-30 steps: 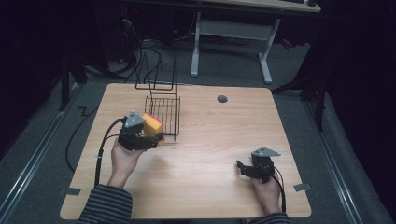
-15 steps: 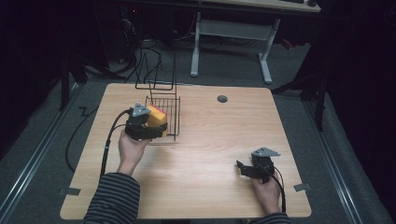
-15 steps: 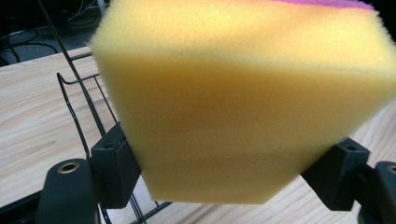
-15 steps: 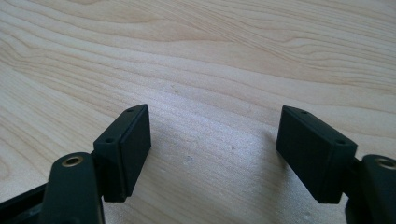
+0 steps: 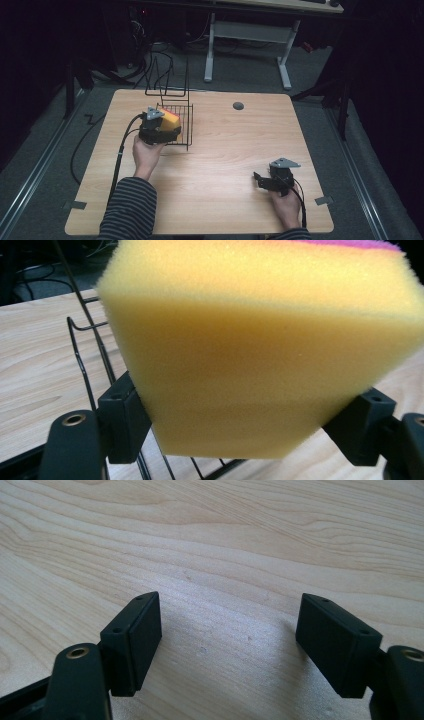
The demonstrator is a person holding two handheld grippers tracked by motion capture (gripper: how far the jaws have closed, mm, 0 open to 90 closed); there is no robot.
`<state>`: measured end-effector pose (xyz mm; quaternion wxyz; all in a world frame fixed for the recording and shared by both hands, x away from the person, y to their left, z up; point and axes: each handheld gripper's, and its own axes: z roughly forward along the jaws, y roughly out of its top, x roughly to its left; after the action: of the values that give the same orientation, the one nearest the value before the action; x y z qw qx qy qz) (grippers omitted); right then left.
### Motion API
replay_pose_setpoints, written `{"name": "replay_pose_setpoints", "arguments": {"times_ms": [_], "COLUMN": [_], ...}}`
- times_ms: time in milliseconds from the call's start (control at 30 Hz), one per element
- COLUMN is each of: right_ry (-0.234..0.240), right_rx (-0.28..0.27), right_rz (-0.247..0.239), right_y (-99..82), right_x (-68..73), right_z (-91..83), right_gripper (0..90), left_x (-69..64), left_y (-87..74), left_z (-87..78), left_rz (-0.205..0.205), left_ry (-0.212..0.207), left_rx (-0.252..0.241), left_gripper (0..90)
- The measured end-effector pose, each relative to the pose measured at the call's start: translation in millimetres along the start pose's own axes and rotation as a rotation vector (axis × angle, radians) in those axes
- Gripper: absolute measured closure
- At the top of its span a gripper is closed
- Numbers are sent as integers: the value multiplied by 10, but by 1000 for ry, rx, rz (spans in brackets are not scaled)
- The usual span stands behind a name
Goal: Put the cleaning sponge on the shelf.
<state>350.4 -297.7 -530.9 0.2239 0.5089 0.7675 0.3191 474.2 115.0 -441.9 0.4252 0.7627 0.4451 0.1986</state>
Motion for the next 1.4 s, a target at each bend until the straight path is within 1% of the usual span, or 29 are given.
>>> {"name": "replay_pose_setpoints", "arguments": {"times_ms": [67, 133, 200, 267, 300, 333, 367, 433, 533, 700, 833, 1033, 1267, 1400], "right_ry": [0, 0, 0, -2, 0, 1, 1, 0, -1, 0, 0, 0, -1, 0], "right_rx": [-1, 0, 0, 0, -1, -1, -1, -1, -1, -1, -1, -1, 0, 0], "right_rz": [-4, -2, 1, 0, 1, 1, -1, 1, -2, -1, -1, -1, -1, -1], "right_y": [0, -1, -1, 0, -1, -1, -1, -1, -1, -1, -1, -1, -2, -2], "right_x": [-5, -2, 0, 0, 2, 2, 0, 2, -1, 0, 1, 1, -1, -1], "right_z": [0, -1, 1, 1, 1, 1, 1, 1, 2, 2, 2, 2, 0, -1], "right_gripper": [266, 266, 266, 266, 266, 266, 266, 266, 266, 266, 266, 266, 266, 266], "left_x": [6, 7, 2, 17, 28, 41, 53, 62, 61, 68, 78, 70, 66, 86], "left_y": [17, 27, 56, 61, 59, 52, 43, 22, -7, -32, -42, -46, -47, -49], "left_z": [40, 58, 128, 168, 189, 214, 241, 293, 358, 426, 457, 457, 460, 467], "left_rz": [2, 2, 7, -4, -21, -35, -41, -48, -47, -60, -69, -55, -54, -71], "left_ry": [8, 7, 15, 16, 16, 15, 21, 29, 37, 34, 40, 44, 43, 29], "left_rx": [5, 6, 13, 2, 0, 2, 8, 23, 37, 43, 45, 48, 50, 55], "left_gripper": [237, 237, 237, 236, 236, 236, 236, 236, 235, 233, 232, 230, 222, 199]}}
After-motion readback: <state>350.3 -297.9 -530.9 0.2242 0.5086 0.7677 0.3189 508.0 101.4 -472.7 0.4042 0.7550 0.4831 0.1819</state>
